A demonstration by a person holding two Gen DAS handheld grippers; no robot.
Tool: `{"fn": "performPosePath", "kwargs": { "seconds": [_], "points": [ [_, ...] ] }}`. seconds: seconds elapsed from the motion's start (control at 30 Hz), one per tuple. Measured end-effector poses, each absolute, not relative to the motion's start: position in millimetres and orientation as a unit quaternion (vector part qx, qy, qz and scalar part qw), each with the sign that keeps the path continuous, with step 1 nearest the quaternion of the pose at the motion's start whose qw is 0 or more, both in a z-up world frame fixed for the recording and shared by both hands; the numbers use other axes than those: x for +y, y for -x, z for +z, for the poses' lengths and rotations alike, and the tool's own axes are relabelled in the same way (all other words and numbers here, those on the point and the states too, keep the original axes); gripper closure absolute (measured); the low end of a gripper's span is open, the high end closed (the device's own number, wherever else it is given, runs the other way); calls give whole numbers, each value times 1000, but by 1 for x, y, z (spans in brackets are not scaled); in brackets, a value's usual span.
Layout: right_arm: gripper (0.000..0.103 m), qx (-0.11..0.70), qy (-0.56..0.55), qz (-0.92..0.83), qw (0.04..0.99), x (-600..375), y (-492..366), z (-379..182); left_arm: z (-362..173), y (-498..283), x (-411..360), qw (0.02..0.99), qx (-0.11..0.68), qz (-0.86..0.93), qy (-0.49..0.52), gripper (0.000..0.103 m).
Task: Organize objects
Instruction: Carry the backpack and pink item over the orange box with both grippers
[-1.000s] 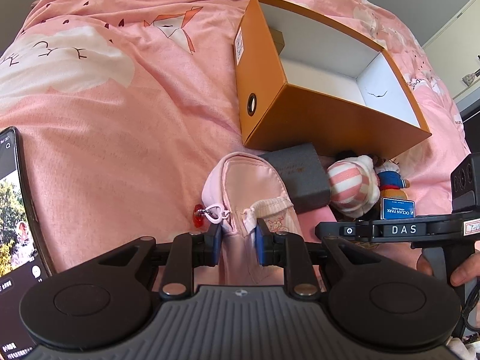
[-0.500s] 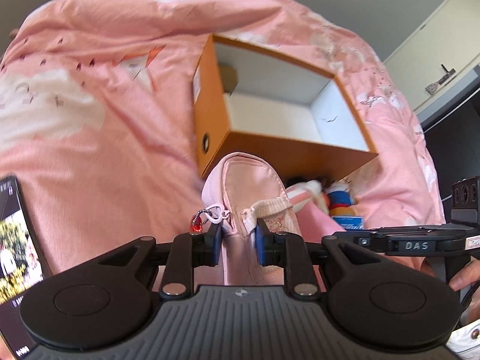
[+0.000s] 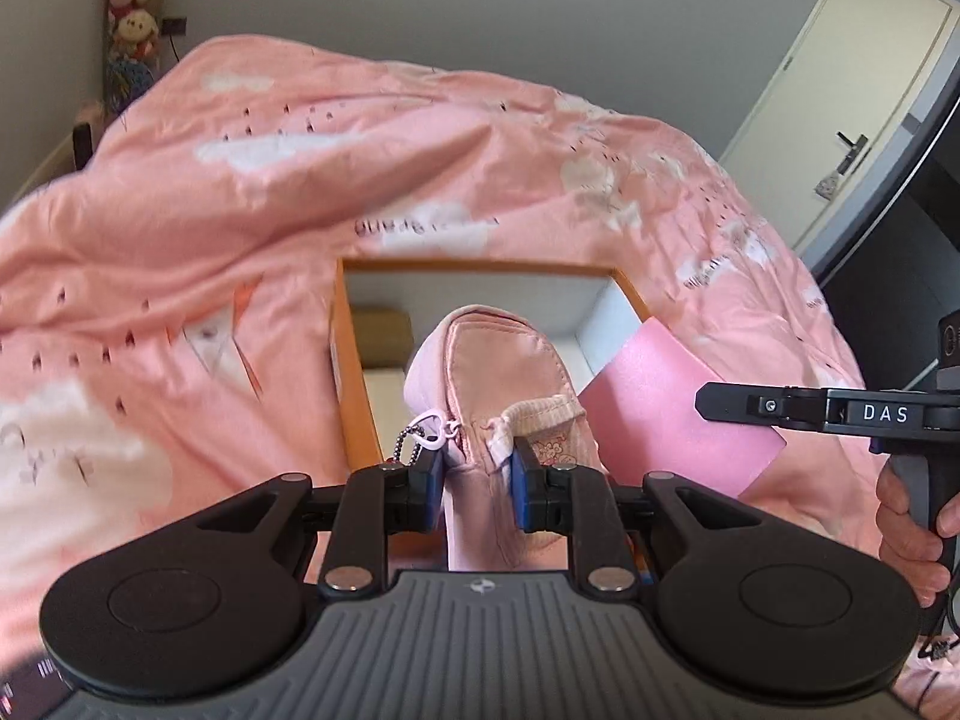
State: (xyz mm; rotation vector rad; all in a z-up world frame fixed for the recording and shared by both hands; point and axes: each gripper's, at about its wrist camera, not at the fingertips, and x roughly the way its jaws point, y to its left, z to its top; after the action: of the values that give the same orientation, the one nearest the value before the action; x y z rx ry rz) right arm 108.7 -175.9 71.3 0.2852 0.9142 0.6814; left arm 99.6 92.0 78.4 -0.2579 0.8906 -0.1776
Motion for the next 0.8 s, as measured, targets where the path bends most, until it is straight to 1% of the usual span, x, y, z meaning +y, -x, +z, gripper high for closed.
{"fn": "performPosePath", "kwargs": {
  "seconds": [0.17, 0.43, 0.53, 0.8],
  "points": [
    [86, 429, -107, 282, 852, -148, -160, 56, 69, -145, 93, 884, 447, -76, 110, 78],
    [86, 453, -49, 257, 852, -89, -236, -17, 32, -185, 100, 856, 506, -60, 88, 78],
    [86, 456, -38, 263, 850, -73, -250, -31, 27, -191, 103, 854, 510, -56, 86, 78],
    [86, 448, -27, 290, 845, -48, -258, -41, 21, -198, 107, 851, 513, -62, 92, 78]
  ]
}}
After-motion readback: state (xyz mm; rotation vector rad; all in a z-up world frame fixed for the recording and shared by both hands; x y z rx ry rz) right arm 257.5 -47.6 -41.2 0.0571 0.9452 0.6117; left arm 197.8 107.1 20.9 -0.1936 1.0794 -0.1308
